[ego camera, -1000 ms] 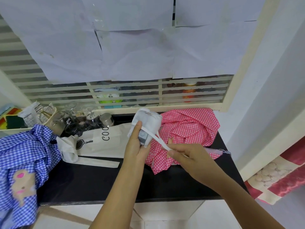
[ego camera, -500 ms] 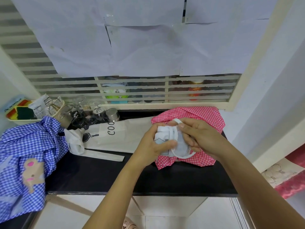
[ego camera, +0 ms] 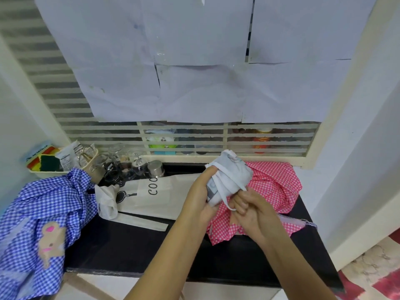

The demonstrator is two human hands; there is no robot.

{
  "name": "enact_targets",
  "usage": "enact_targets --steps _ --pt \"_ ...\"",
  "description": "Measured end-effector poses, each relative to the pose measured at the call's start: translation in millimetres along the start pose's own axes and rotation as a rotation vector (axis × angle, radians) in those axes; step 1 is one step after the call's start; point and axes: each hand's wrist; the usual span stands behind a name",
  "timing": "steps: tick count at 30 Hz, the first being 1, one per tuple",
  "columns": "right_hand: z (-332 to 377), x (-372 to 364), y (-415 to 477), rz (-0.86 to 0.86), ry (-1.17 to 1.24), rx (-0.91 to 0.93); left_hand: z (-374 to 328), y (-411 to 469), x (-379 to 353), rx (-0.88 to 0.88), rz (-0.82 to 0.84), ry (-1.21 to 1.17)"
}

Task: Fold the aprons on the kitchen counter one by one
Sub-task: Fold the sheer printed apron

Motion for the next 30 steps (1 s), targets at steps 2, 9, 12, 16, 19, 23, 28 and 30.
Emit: enact_targets --steps 2,9,12,16,19,23,28,30 --pt "12 -8 6 -0.034 -0.118 0.110 -1 -2 -4 0.099 0.042 -0.073" --pt "62 -27 8 -0.113 -0.257 0.329 -20 -1 -22 0.154 0.132 0.043" --pt "86 -43 16 -0.182 -0.190 0.310 -33 -1 -36 0.067 0.215 0.181" --pt "116 -69 18 -0.126 -0.379 0.388 -60 2 -55 -0.120 0.347 0.439" --pt "140 -90 18 -0.035 -0.441 0.354 -80 1 -67 -0.204 0.494 0.526" --pt "154 -112 26 -0.103 -0.511 0.416 -106 -2 -87 -0.288 0.533 0.677" --pt "145 -121 40 -0.316 -0.699 0.564 -116 0 -96 -0.302 0.511 0.717" --pt "141 -121 45 -0.321 -0.672 0.570 -115 -1 -97 -0.298 0.500 0.611"
Point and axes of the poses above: each hand's wrist, its own y-axis towards the middle knuckle, its own x-axis out of the back of the hand, z = x × y, and after that the axes turned 2 degrees about y, right-handed
